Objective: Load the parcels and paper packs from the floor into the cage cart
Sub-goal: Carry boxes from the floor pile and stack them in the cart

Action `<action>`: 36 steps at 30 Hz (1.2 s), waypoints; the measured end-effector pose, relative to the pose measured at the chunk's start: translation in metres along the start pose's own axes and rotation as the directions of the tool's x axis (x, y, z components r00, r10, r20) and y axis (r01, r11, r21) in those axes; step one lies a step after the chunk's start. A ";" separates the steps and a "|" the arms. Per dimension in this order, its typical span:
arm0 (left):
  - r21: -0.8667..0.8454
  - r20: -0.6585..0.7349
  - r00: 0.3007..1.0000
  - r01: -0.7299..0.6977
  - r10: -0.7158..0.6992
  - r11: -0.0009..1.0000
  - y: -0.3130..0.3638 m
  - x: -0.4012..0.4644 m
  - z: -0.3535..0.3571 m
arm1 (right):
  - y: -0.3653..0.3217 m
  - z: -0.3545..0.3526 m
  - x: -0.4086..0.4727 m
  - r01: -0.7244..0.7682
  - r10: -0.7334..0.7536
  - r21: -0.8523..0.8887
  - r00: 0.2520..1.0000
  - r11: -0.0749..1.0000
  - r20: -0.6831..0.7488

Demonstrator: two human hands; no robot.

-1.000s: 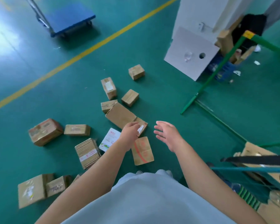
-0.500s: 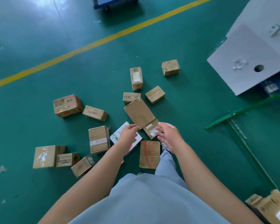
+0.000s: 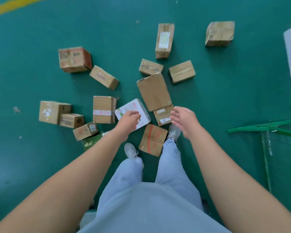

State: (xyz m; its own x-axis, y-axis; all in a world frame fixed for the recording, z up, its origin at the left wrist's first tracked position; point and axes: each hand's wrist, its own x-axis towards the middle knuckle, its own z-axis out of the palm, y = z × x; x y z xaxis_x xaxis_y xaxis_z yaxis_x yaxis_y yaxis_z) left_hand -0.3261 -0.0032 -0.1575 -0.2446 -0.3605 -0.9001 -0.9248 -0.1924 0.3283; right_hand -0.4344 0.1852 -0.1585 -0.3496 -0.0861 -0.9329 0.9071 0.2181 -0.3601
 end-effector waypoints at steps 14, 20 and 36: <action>-0.203 0.065 0.976 0.218 -0.209 0.955 -0.048 0.262 0.026 | 0.037 0.035 0.258 -0.165 0.149 -0.322 0.986 0.932 -0.075; -0.251 0.105 0.966 0.258 -0.238 0.933 -0.087 0.377 0.059 | 0.093 0.048 0.372 -0.199 0.199 -0.416 0.979 0.887 -0.043; -0.380 0.111 0.945 0.325 -0.307 0.866 -0.137 0.573 0.141 | 0.144 0.036 0.578 -0.075 0.023 -0.640 0.996 0.765 -0.090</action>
State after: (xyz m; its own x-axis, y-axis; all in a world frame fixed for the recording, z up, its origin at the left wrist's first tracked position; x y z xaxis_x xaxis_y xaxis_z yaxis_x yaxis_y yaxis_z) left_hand -0.3807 -0.0549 -0.7591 0.0201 -0.1809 -0.9833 -0.7695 -0.6307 0.1003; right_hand -0.4976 0.1314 -0.7494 -0.3487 0.0071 -0.9372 0.5702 0.7952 -0.2062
